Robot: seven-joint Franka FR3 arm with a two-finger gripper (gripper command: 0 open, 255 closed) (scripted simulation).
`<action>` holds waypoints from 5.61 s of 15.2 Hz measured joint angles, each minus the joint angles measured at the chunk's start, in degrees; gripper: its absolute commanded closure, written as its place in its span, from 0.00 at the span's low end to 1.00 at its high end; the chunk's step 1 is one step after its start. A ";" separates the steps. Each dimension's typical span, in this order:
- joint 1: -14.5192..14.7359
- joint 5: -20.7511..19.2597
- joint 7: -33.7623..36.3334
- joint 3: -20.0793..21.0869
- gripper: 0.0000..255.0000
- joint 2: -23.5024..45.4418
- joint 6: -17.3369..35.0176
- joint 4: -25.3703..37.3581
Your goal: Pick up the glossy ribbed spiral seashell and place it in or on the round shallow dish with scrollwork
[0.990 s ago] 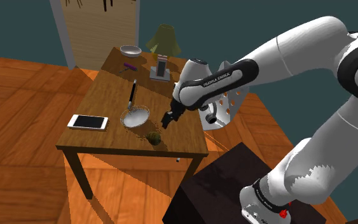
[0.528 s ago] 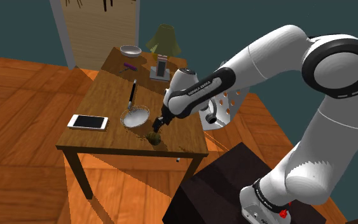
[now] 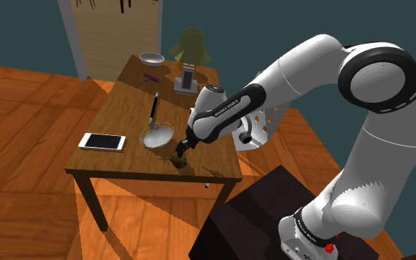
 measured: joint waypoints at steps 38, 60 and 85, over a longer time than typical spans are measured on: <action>28.64 -10.53 71.92 -19.64 1.00 9.19 -12.38 10.89; 25.55 0.68 82.25 -20.92 0.00 2.76 0.71 3.07; 25.47 0.63 82.28 -21.06 1.00 2.76 0.17 3.66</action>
